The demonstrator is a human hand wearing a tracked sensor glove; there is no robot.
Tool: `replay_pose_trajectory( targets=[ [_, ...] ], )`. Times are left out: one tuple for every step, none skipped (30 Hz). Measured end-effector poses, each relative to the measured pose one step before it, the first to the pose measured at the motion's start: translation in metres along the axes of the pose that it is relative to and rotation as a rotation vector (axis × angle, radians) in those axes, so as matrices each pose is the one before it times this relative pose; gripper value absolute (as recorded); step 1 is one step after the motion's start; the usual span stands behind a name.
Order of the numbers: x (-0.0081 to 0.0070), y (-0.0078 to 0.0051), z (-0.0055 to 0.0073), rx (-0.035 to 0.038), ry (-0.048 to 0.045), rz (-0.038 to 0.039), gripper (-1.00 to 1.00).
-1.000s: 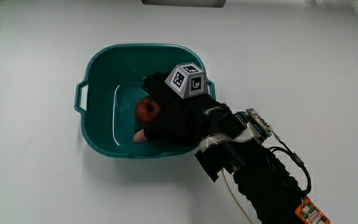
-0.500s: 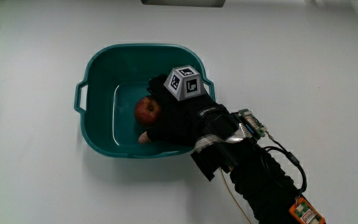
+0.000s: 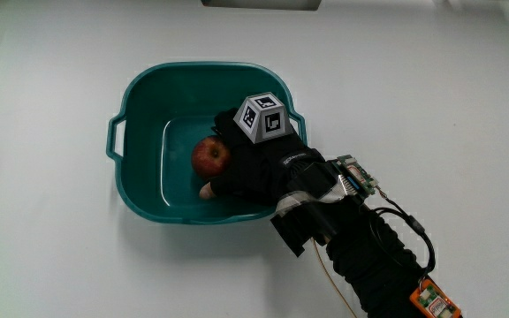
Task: Pick apple from plate
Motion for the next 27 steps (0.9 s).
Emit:
replay_pose_trajectory(
  targets=[
    [0.00018, -0.00018, 0.00012, 0.00256, 0.00259, -0.00148, 0.21],
    [0.00051, 0.00022, -0.00004, 0.0057, 0.00306, -0.00569, 0.24],
    [0.00057, 0.00084, -0.0003, 0.00399, -0.0017, -0.00465, 0.27],
    [-0.00085, -0.00088, 0.00102, 0.00141, 0.00207, 0.01185, 0.3],
    [0.00001, -0.00016, 0.00021, -0.00996, 0.00933, 0.00067, 0.33],
    [-0.00012, -0.00021, 0.0002, 0.00148, 0.002, 0.00336, 0.36],
    [-0.00005, 0.00054, -0.00039, 0.00166, -0.0114, -0.00265, 0.39],
    [-0.00063, -0.0002, 0.00012, -0.00613, 0.00765, 0.00831, 0.42],
    [0.00002, 0.00002, -0.00019, 0.01221, -0.00798, -0.01507, 0.45],
    [-0.00071, -0.00033, 0.00015, -0.00027, 0.0036, 0.01259, 0.48],
    [-0.00015, -0.00009, 0.00042, 0.00192, 0.00287, 0.00843, 0.52],
    [0.00035, 0.00038, -0.00058, 0.00225, -0.00254, -0.005, 0.55],
    [-0.00151, -0.0012, 0.0008, 0.00105, -0.00129, 0.00985, 0.58],
    [0.0004, 0.00114, -0.00118, 0.00592, -0.0169, -0.00569, 0.61],
    [-0.00199, -0.00232, 0.00187, 0.0113, 0.0093, 0.01569, 0.64],
    [0.00056, 0.00077, -0.00072, 0.00157, -0.00881, -0.00054, 0.67],
    [0.00057, 0.00025, -0.0005, -0.00016, -0.00032, -0.00094, 0.7],
    [0.00008, 0.00004, -0.00046, 0.00001, 0.00643, 0.00892, 0.73],
    [-0.00231, -0.00205, 0.00195, 0.02079, -0.01843, 0.00165, 0.76],
    [-0.00127, -0.00023, 0.0, 0.00062, -0.01606, -0.00114, 0.79],
    [-0.00145, -0.00051, 0.00032, 0.00645, -0.00458, 0.0132, 0.82],
    [0.0, 0.00057, -0.00058, -0.00005, -0.01034, -0.0077, 0.85],
    [-0.00077, -0.00061, 0.00061, 0.00029, -0.00433, 0.00414, 0.88],
    [-0.00058, -0.00112, 0.00106, 0.0151, -0.00474, 0.00107, 0.91],
    [0.0, -0.00022, 0.00058, -0.00065, 0.00252, 0.0035, 0.94],
    [-0.00016, -0.00036, 0.00043, 0.00481, 0.00543, 0.00641, 0.97],
    [-0.00039, -0.0012, 0.0013, 0.014, -0.00302, 0.00107, 1.0]
  ],
)
